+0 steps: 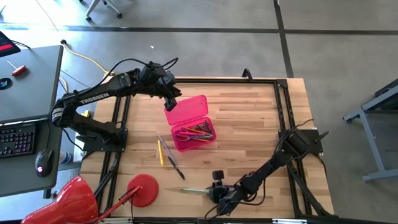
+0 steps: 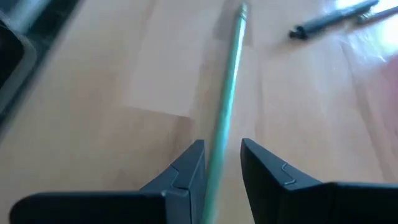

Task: Pick & place school supplies into a supply box
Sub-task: Put the bottom blue pencil into the pink supply box

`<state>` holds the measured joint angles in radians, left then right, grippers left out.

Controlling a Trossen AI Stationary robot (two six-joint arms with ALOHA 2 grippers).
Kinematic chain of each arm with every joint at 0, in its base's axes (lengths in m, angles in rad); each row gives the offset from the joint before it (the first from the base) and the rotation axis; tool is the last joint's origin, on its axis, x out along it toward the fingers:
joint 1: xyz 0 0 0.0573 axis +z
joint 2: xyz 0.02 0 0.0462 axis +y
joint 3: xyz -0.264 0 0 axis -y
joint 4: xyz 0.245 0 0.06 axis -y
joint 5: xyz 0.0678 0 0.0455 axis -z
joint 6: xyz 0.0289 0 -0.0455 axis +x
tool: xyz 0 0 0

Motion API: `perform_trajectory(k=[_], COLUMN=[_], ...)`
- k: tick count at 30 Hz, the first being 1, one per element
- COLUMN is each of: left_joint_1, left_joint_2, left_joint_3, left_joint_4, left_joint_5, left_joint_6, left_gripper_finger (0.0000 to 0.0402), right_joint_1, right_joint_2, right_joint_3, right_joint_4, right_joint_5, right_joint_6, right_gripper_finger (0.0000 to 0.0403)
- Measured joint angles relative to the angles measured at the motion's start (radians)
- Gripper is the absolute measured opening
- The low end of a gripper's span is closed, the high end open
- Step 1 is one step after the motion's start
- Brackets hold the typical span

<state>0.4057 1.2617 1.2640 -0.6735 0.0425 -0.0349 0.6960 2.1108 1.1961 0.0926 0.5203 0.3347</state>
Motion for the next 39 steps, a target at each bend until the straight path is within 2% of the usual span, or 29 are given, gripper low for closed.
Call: perform_trajectory(k=[8, 15, 23, 28, 31, 35, 39], left_joint_1=[0.000, 0.000, 0.000, 0.000, 0.000, 0.000, 0.000], left_joint_2=[0.000, 0.000, 0.000, 0.000, 0.000, 0.000, 0.000], left_joint_3=[0.000, 0.000, 0.000, 0.000, 0.000, 0.000, 0.000], left_joint_4=[0.000, 0.005, 0.029, 0.028, 0.029, 0.029, 0.029], left_joint_5=[0.000, 0.000, 0.000, -0.001, -0.005, -0.008, -0.008], left_joint_6=[-0.003, -0.002, 0.001, 0.001, 0.001, 0.004, 0.006], left_gripper_finger=[0.0101, 0.0101, 0.0101, 0.0101, 0.0101, 0.0101, 0.0101], right_joint_1=[-0.005, -0.003, -0.025, -0.012, -0.020, -0.041, -0.060], right_joint_2=[0.072, 0.121, 0.156, 0.167, 0.167, 0.166, 0.137], right_joint_3=[0.005, 0.005, 0.006, 0.005, 0.003, 0.003, -0.002], right_joint_4=[0.010, 0.010, 0.092, 0.115, 0.122, 0.142, 0.133], right_joint_5=[0.023, 0.128, 0.066, 0.117, 0.105, 0.062, 0.031], right_joint_6=[0.141, 0.082, 0.153, 0.157, 0.154, 0.104, -0.093], right_gripper_finger=[0.0082, 0.0082, 0.0082, 0.0082, 0.0065, 0.0013, 0.0015])
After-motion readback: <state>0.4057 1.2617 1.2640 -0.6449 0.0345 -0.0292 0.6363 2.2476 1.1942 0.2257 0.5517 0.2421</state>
